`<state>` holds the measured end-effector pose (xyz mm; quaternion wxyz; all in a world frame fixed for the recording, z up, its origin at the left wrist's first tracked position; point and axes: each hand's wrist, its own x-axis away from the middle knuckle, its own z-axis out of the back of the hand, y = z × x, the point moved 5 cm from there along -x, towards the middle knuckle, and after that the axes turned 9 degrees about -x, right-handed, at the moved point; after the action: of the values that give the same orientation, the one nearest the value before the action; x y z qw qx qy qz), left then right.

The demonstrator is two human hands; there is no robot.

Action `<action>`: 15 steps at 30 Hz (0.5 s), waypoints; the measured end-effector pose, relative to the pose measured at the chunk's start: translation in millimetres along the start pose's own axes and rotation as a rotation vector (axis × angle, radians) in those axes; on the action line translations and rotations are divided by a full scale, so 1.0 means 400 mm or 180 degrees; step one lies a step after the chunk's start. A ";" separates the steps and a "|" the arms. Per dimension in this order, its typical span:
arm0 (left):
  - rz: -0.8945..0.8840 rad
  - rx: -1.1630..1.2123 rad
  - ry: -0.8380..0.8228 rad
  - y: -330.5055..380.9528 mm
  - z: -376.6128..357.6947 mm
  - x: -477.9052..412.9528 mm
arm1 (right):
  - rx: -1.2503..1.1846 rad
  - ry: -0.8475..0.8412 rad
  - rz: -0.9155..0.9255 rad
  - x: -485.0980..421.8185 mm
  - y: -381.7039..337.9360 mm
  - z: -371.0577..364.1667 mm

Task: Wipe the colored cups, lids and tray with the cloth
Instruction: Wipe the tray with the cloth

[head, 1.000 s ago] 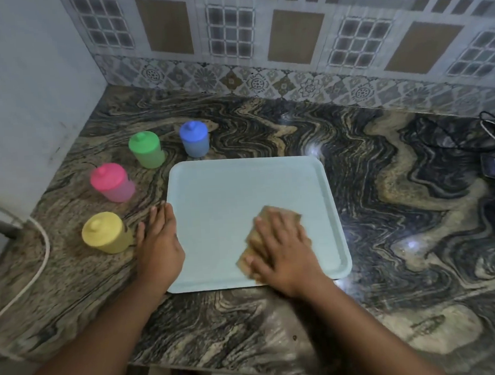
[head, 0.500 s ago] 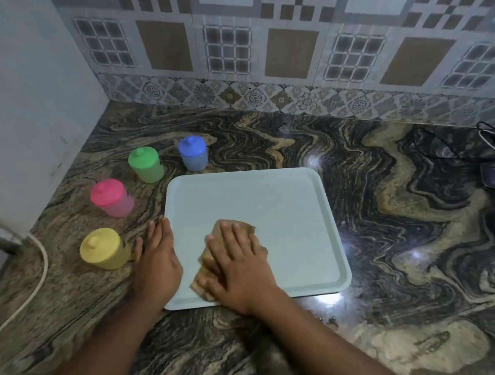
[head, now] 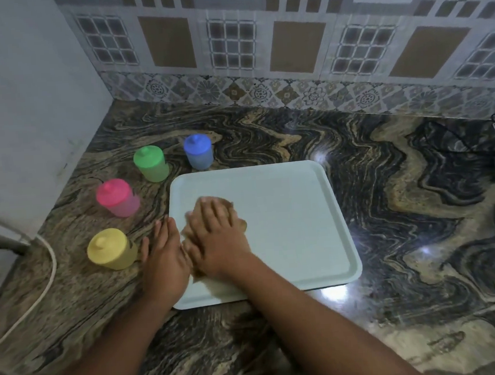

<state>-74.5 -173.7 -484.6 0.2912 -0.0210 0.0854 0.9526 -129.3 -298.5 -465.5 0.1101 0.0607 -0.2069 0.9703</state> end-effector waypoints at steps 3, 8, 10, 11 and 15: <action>-0.0008 -0.0018 -0.0033 0.005 0.000 0.001 | -0.0245 -0.0108 0.0277 0.153 0.044 -0.018; -0.0048 -0.0037 -0.0055 0.007 0.007 0.003 | -0.0152 0.0377 -0.0966 0.244 0.294 0.064; -0.0050 -0.0040 -0.0072 0.007 0.007 0.002 | -0.0210 0.0572 -0.1452 0.162 0.327 0.104; -0.0053 -0.0055 -0.0074 0.007 0.007 0.000 | -0.0274 0.0603 -0.1587 0.108 0.322 0.115; -0.0004 -0.0067 -0.0103 0.006 0.004 0.002 | -0.0213 0.0369 -0.1246 -0.026 0.203 0.093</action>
<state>-76.3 -175.1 -482.7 0.2929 -0.0088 0.0706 0.9535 -135.9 -388.1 -465.1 0.3103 0.0401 -0.2165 0.9248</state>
